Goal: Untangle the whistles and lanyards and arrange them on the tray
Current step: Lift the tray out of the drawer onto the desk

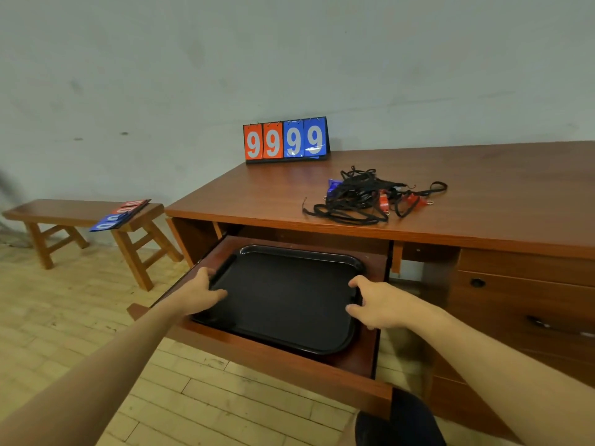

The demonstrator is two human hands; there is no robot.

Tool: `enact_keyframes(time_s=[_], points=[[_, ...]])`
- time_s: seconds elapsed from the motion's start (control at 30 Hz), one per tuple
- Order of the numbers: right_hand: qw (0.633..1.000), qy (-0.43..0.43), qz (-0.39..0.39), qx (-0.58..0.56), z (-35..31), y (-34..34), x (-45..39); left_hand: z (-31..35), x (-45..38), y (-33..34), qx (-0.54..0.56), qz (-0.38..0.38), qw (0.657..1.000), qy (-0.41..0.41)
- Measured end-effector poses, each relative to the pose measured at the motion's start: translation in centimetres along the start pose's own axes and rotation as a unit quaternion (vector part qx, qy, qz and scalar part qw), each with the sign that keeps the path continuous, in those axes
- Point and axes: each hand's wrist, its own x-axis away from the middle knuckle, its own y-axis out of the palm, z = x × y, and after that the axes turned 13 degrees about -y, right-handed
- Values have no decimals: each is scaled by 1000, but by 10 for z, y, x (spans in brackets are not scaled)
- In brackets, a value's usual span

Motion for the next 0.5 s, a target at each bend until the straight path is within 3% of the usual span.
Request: enact_keyframes(time_s=[0.1,0.2,0.5], points=[[1000,6,14,-21,2,5,0,-7,2,0,88,8,996,-8],[999,-6,43,-18,6,10,4,-11,9,-3,60,68,996,21],[994,-74,78,15,-17,-12,34,-4,43,-29,5,126,992,29]])
